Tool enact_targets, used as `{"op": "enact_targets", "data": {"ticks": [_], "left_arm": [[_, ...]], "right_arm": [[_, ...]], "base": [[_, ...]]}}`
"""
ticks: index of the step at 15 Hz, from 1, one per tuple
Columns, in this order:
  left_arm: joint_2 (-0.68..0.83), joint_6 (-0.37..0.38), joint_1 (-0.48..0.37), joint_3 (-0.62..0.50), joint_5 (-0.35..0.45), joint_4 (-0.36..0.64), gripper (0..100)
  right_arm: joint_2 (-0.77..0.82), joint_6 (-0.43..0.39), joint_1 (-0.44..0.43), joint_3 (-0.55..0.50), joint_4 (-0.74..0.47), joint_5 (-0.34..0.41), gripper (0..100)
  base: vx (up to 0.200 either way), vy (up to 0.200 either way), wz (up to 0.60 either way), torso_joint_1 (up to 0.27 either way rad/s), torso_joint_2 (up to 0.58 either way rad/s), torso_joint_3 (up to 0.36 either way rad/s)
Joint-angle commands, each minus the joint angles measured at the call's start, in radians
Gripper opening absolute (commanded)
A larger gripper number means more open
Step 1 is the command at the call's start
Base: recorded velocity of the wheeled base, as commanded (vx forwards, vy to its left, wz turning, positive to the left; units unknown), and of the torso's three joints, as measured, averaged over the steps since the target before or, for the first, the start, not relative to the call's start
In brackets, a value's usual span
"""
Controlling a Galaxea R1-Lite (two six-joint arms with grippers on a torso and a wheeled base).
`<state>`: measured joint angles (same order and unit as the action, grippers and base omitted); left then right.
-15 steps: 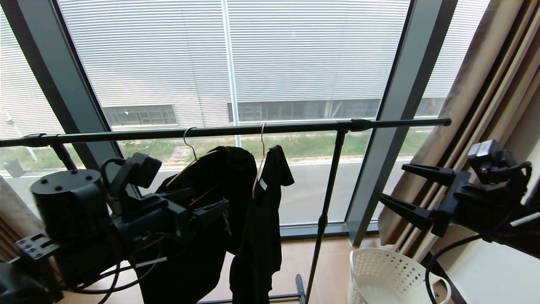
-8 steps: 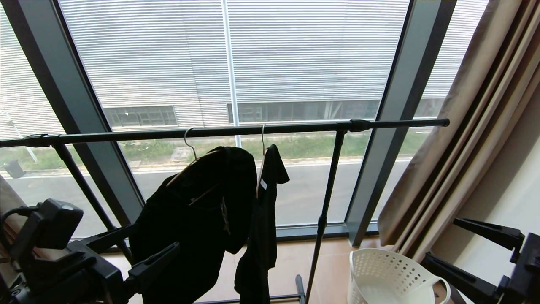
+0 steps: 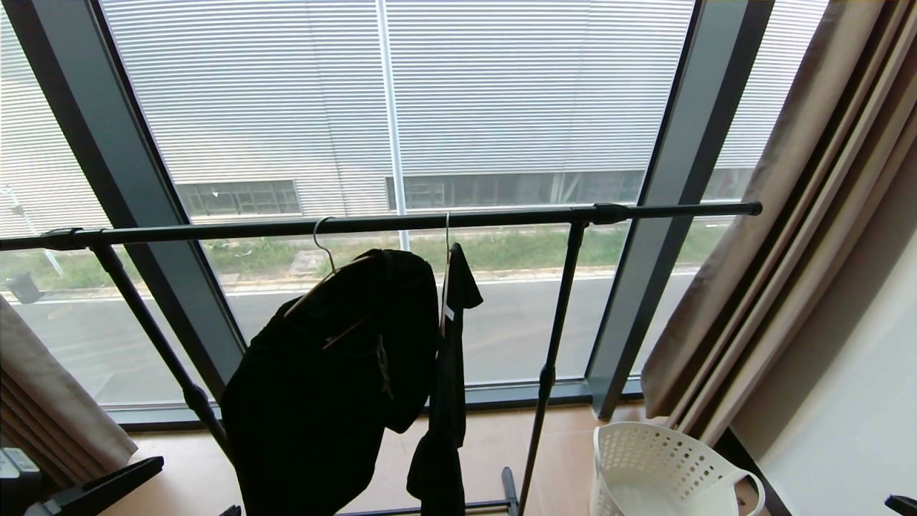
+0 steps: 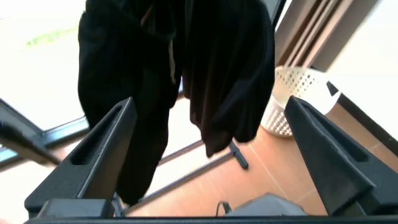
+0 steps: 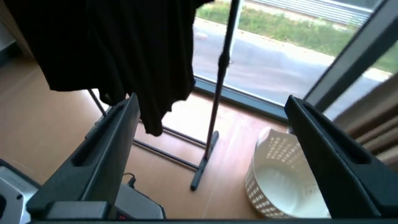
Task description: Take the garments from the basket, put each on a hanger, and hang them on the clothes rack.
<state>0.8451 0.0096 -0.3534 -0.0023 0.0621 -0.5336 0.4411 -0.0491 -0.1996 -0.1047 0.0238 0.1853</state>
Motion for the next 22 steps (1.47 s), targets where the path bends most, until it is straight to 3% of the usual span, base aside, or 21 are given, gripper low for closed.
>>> {"op": "enact_targets", "data": {"ticks": [1, 4, 7, 10, 13, 15, 19, 22], "left_arm": [[-0.268, 0.004, 0.040, 0.002, -0.001, 0.205, 100], [-0.420, 0.004, 0.076, 0.002, -0.001, 0.374, 100], [-0.557, 0.004, 0.151, 0.002, 0.004, 0.458, 100], [-0.606, 0.007, 0.221, 0.002, 0.008, 0.468, 100], [-0.640, 0.010, 0.291, 0.002, 0.005, 0.468, 100], [-0.762, 0.017, 0.369, 0.002, 0.019, 0.468, 100], [-0.845, 0.026, 0.358, 0.002, 0.005, 0.498, 100], [-0.845, 0.049, 0.358, 0.002, -0.093, 0.526, 100]], "right_arm": [[-0.301, 0.006, 0.022, 0.007, -0.177, -0.043, 100], [-0.352, 0.031, 0.092, 0.005, -0.197, -0.053, 100], [-0.404, 0.029, 0.218, 0.013, -0.185, -0.050, 100], [-0.417, 0.026, 0.218, 0.026, -0.150, -0.106, 100], [-0.421, 0.026, 0.216, 0.026, -0.151, -0.090, 100], [-0.435, 0.026, 0.215, 0.026, -0.153, -0.052, 100], [-0.436, 0.028, 0.215, 0.026, -0.150, -0.053, 100], [-0.436, 0.031, 0.215, 0.028, -0.150, -0.066, 100]], "base": [[0.000, 0.000, 0.00, 0.000, 0.00, 0.000], [0.000, 0.000, 0.00, 0.000, 0.00, 0.000], [0.000, 0.000, 0.00, 0.000, 0.00, 0.000], [0.000, 0.000, 0.00, 0.000, 0.00, 0.000], [0.000, 0.000, 0.00, 0.000, 0.00, 0.000], [0.000, 0.000, 0.00, 0.000, 0.00, 0.000], [0.000, 0.000, 0.00, 0.000, 0.00, 0.000], [0.000, 0.000, 0.00, 0.000, 0.00, 0.000]]}}
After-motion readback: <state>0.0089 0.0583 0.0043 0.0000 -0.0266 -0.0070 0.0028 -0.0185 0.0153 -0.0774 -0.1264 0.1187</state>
